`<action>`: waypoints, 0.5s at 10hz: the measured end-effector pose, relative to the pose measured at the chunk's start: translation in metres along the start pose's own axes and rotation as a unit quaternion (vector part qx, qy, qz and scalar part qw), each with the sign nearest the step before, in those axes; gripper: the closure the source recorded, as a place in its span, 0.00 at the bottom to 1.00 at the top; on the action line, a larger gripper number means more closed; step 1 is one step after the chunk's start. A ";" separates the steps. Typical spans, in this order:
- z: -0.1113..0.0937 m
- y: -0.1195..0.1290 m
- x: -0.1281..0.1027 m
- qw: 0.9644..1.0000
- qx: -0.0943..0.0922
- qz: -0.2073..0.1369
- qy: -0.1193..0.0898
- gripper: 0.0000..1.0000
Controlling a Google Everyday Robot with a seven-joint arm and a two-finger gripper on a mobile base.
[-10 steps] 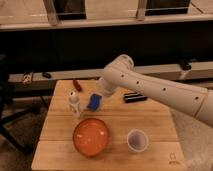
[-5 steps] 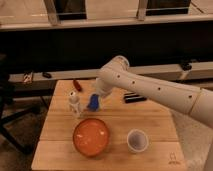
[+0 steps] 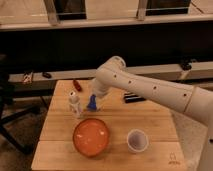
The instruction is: Knock the bottle over
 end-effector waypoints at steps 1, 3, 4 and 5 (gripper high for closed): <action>0.002 0.000 0.000 1.000 -0.001 -0.001 -0.001 0.21; 0.006 -0.003 -0.003 1.000 -0.003 -0.005 -0.004 0.24; 0.007 -0.005 -0.003 1.000 -0.004 -0.005 -0.005 0.29; 0.008 -0.007 -0.005 1.000 -0.005 -0.008 -0.008 0.38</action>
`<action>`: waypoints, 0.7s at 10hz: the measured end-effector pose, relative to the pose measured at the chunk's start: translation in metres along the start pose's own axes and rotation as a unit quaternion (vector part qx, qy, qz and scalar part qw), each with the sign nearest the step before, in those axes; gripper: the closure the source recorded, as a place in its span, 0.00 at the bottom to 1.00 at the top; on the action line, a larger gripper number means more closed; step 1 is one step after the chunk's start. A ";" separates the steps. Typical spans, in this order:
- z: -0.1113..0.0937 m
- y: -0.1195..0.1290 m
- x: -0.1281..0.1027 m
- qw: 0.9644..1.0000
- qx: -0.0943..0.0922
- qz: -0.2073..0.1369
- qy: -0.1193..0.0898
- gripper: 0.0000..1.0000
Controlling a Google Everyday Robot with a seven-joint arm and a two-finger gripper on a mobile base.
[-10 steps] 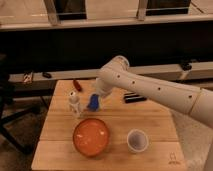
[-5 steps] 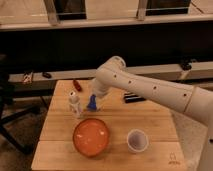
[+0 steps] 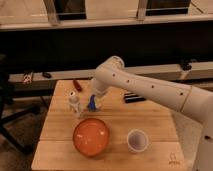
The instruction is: Knock the bottle over
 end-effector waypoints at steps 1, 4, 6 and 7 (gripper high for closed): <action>0.001 -0.001 -0.001 1.000 -0.001 -0.002 -0.002 0.47; 0.004 -0.005 0.001 1.000 -0.005 -0.007 -0.009 0.75; 0.006 -0.012 0.000 1.000 -0.007 -0.012 -0.014 0.94; 0.010 -0.021 -0.006 1.000 -0.010 -0.016 -0.017 0.99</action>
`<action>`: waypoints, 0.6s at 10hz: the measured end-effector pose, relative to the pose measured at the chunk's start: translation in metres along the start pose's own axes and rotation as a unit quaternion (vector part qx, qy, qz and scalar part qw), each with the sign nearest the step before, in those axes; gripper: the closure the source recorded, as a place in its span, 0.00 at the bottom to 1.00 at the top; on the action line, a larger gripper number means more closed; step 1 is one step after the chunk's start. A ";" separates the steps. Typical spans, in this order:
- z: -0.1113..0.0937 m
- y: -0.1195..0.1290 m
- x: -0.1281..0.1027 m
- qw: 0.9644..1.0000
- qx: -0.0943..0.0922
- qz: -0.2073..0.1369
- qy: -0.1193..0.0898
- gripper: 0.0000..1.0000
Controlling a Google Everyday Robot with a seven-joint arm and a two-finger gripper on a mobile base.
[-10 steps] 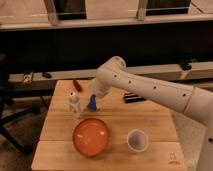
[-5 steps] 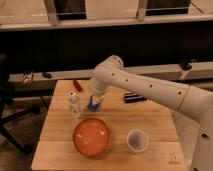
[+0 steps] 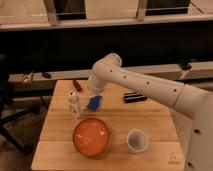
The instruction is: Knock the bottle over
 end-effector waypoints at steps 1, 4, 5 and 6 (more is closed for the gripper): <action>0.004 -0.004 -0.003 1.000 -0.003 -0.003 -0.003 0.99; 0.010 -0.012 -0.006 1.000 -0.009 -0.010 -0.011 0.99; 0.015 -0.017 -0.009 1.000 -0.012 -0.015 -0.016 0.99; 0.018 -0.023 -0.012 1.000 -0.014 -0.018 -0.020 0.99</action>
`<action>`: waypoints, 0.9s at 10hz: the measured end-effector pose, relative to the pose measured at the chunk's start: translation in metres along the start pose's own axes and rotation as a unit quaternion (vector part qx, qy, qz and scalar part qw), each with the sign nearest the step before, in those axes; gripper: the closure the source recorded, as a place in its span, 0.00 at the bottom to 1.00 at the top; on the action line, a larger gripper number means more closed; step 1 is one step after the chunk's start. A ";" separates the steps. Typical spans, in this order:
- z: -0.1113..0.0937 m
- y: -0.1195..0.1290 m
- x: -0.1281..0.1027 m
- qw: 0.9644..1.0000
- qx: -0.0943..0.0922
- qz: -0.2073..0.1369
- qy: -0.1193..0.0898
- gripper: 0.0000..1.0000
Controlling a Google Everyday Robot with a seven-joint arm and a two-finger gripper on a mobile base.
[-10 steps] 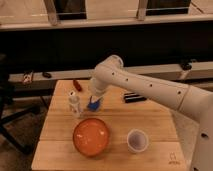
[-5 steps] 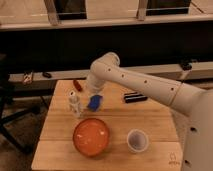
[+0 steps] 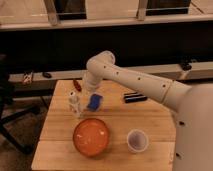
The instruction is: Knock the bottle over
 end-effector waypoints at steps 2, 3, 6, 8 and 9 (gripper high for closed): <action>0.010 -0.014 -0.010 1.000 -0.004 -0.007 -0.009 0.99; 0.012 -0.017 -0.010 1.000 -0.006 -0.010 -0.013 0.99; 0.019 -0.020 -0.008 0.999 -0.011 -0.019 -0.023 0.99; 0.026 -0.026 -0.010 0.999 -0.014 -0.027 -0.033 0.99; 0.030 -0.030 -0.015 0.998 -0.017 -0.034 -0.040 0.99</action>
